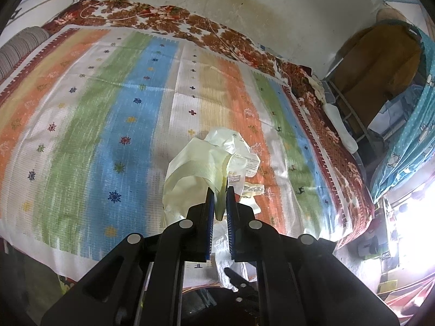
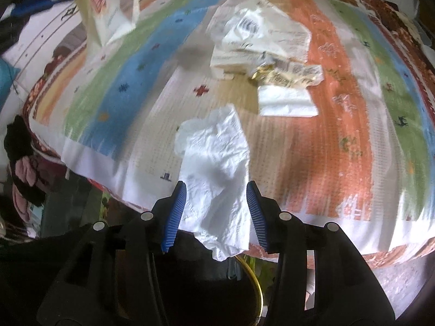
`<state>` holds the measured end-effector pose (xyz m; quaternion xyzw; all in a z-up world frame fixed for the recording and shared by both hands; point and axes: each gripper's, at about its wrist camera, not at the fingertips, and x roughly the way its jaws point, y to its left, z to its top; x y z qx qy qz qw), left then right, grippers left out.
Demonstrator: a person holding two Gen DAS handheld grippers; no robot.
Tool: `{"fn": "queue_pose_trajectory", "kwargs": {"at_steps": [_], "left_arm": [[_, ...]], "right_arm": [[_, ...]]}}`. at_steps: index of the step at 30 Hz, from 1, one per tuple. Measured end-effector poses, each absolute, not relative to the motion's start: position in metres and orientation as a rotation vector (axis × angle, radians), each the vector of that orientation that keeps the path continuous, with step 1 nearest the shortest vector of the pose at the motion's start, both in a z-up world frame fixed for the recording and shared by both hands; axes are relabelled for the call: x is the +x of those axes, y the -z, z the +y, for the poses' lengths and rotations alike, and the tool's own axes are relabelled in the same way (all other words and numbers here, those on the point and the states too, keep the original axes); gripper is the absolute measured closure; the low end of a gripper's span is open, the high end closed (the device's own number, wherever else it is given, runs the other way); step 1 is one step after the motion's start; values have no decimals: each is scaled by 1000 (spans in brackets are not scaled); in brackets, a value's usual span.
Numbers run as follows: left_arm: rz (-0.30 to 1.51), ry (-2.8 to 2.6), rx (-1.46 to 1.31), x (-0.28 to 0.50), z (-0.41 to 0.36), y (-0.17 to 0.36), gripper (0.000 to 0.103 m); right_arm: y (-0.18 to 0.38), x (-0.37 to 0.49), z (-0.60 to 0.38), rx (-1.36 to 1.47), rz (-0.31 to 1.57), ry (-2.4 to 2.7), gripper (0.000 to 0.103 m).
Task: Collect trash
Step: 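Lift and carry the yellowish tissue and white tissue with both tools over the bin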
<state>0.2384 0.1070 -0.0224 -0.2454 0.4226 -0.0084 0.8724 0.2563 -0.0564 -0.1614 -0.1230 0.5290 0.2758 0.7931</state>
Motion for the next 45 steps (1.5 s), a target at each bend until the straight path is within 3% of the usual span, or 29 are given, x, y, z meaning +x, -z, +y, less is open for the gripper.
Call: {"fn": "queue_pose_trajectory", "kwargs": {"at_steps": [4, 5, 11, 34, 45], "left_arm": [[885, 18, -513, 238, 107, 22, 95], [883, 20, -514, 238, 107, 22, 95], [871, 33, -526, 233, 106, 20, 95], [779, 63, -631, 178, 105, -16, 95], [775, 113, -636, 138, 79, -21, 95]], "right_arm": [[172, 252, -51, -313, 1155, -588, 77], [174, 251, -51, -324, 1147, -571, 87], [175, 251, -55, -322, 1138, -550, 101], [39, 205, -90, -126, 910, -670, 103], [11, 166, -112, -94, 819, -689, 103]]}}
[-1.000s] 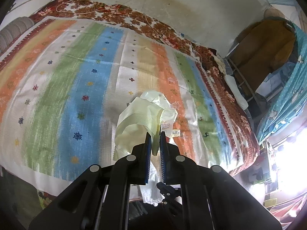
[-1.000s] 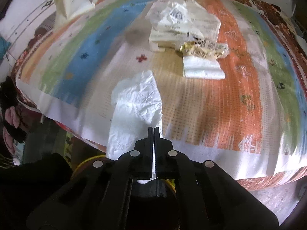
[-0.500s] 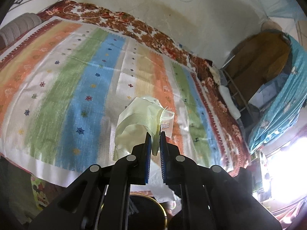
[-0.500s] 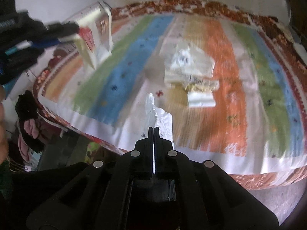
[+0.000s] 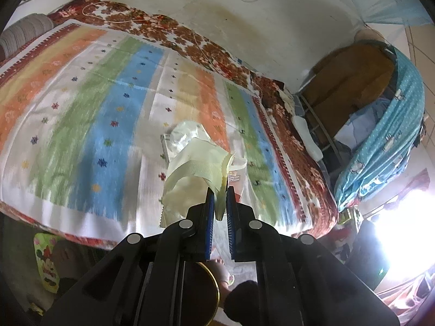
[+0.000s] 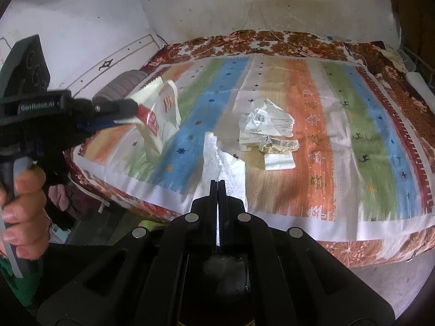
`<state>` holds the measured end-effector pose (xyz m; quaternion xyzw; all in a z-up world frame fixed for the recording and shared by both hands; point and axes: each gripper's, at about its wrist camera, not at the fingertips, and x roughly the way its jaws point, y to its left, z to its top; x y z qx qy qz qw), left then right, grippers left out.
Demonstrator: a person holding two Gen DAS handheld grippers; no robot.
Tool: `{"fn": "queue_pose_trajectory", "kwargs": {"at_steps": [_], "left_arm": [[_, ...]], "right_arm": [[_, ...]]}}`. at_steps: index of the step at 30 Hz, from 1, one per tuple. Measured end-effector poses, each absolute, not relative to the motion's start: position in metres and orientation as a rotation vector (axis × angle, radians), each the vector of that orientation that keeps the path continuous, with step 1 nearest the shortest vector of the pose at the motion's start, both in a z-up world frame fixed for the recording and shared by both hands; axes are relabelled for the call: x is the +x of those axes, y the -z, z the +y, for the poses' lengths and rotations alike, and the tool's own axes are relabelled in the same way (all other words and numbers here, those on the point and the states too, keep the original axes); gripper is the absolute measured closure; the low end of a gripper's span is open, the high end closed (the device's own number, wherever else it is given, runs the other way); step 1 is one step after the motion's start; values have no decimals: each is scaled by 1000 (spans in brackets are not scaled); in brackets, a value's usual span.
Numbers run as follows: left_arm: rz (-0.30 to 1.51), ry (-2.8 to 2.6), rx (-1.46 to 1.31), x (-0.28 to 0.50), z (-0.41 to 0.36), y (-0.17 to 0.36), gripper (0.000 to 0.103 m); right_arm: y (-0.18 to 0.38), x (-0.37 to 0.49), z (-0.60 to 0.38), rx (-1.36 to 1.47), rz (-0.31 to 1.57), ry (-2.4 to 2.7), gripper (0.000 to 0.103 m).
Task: Collect trash
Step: 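Lift and carry the yellowish tissue and white tissue with both tools over the bin, then open left tool dropping yellow tissue while right tool drops white tissue into bin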
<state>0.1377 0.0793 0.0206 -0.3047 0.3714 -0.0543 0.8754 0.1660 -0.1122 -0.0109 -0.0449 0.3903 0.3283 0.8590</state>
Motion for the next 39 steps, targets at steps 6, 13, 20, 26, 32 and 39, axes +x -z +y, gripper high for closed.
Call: {"fn": "queue_pose_trajectory", "kwargs": {"at_steps": [6, 13, 20, 26, 32, 39], "left_arm": [[747, 120, -675, 109, 70, -19, 95], [774, 137, -718, 84, 59, -3, 95], [817, 134, -713, 67, 47, 15, 95], [872, 105, -705, 63, 39, 29, 95], [913, 86, -683, 65, 34, 38, 93], [973, 56, -713, 69, 36, 54, 68]], "right_arm": [[12, 147, -123, -91, 809, -689, 103], [19, 124, -141, -57, 815, -696, 103], [34, 103, -153, -41, 844, -698, 103], [47, 94, -152, -53, 882, -690, 103], [58, 93, -147, -62, 931, -684, 102], [83, 100, -143, -32, 1062, -663, 73]]}}
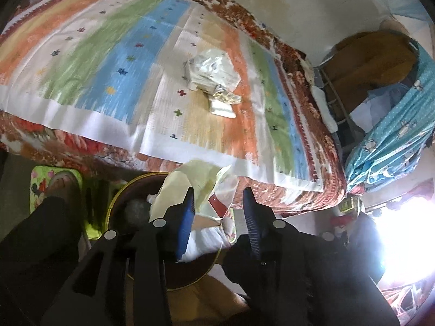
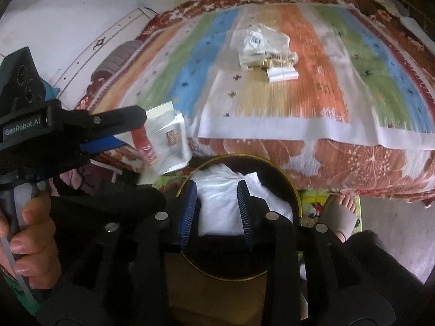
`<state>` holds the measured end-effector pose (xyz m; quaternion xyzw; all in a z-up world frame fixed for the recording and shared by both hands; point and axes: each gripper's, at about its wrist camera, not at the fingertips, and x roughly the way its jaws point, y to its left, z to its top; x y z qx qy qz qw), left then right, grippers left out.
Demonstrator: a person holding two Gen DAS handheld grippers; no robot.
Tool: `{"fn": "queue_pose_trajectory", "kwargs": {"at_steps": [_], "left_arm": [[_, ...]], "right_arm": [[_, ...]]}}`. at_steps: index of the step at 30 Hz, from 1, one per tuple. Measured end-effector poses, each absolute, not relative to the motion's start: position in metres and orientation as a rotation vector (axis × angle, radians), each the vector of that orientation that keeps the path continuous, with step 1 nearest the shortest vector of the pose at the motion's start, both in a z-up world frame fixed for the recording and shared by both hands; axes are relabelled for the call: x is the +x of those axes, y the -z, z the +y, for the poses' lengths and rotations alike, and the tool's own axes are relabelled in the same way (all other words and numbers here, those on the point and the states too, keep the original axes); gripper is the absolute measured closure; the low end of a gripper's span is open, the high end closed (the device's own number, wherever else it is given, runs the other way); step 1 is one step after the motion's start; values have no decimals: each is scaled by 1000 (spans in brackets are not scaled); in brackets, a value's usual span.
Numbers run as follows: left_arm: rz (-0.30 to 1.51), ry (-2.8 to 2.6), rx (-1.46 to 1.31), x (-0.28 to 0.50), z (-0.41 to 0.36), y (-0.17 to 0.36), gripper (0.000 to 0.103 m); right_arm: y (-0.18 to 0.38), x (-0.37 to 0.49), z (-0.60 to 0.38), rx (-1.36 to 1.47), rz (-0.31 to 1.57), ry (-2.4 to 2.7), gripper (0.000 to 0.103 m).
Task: Collect trash
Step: 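Open left tool dropping yellow tissue while right tool drops white tissue into bin, then move both open tools back to the remaining trash on the blanket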
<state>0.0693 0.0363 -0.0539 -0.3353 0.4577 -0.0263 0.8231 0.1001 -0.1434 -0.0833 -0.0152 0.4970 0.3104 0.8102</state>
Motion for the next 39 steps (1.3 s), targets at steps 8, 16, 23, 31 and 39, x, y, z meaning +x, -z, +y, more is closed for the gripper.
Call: {"fn": "queue_pose_trajectory", "kwargs": {"at_steps": [8, 16, 23, 31, 39], "left_arm": [[970, 34, -720, 69, 41, 55, 65], [969, 21, -718, 73, 45, 55, 61], [977, -10, -716, 91, 57, 52, 52], [1019, 2, -678, 119, 65, 45, 40], [1016, -15, -655, 151, 78, 40, 32]], "right_arm": [[81, 100, -144, -37, 1053, -655, 66], [78, 101, -145, -35, 1041, -653, 59], [72, 113, -148, 5, 1040, -656, 51], [49, 136, -145, -37, 993, -669, 38], [37, 168, -150, -38, 972, -633, 26]]}}
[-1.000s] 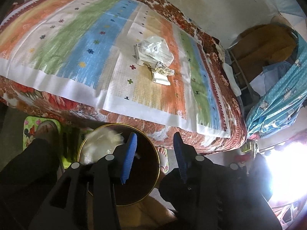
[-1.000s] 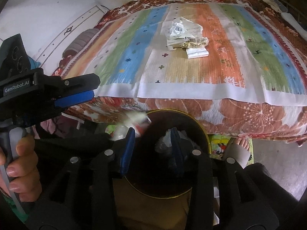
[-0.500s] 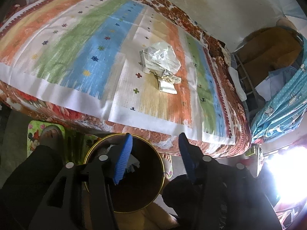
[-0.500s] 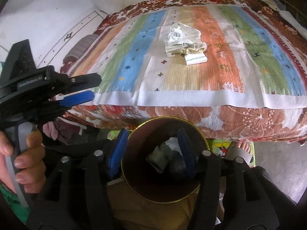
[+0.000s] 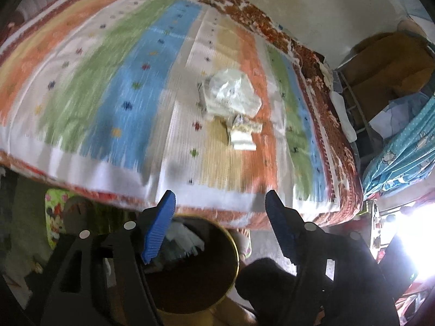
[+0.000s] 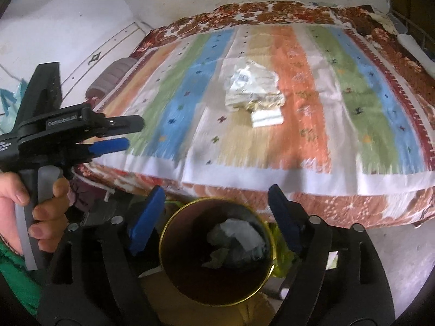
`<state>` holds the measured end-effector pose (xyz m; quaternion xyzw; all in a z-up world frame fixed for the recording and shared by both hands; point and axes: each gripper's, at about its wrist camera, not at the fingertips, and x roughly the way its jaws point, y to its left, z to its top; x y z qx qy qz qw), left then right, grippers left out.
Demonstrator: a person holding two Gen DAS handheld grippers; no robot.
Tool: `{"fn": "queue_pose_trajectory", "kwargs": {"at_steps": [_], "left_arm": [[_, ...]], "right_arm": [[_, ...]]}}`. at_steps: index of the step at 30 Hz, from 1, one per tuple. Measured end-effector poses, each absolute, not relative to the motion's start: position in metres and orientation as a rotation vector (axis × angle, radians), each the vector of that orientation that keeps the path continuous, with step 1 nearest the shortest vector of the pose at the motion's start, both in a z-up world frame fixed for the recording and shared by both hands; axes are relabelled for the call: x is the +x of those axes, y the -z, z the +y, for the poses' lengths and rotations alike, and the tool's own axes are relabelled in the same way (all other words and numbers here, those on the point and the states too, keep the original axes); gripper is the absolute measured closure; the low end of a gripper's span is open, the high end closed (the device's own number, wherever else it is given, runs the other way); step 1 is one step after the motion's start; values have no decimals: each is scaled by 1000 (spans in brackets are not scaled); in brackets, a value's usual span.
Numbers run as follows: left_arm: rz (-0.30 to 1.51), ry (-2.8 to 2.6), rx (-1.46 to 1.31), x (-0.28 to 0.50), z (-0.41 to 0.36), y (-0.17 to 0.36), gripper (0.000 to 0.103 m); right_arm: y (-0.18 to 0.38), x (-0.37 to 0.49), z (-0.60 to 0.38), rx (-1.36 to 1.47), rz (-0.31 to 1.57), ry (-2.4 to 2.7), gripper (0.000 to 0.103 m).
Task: Collect trash
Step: 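Move both open tools back to the remaining trash on the blanket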
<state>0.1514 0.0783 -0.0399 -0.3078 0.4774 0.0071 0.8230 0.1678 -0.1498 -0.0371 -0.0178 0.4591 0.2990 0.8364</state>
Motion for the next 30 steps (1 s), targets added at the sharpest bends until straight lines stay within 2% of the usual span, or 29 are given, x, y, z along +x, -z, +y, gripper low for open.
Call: {"fn": "queue_pose_trajectory", "kwargs": {"at_steps": [5, 7, 11, 13, 18, 30], "left_arm": [[972, -29, -584, 172, 81, 32, 23], [967, -33, -563, 179, 82, 31, 23], [964, -35, -550, 194, 86, 33, 19], [962, -36, -554, 200, 88, 34, 16], [941, -46, -582, 214, 94, 39, 6], [915, -61, -605, 252, 105, 56, 6]], "right_arm": [[33, 198, -157, -26, 961, -571, 23], [36, 209, -158, -22, 968, -556, 23], [37, 224, -154, -37, 950, -541, 15], [38, 234, -154, -33, 939, -529, 14], [43, 253, -154, 31, 958, -521, 11], [65, 291, -148, 112, 968, -464, 9]]}}
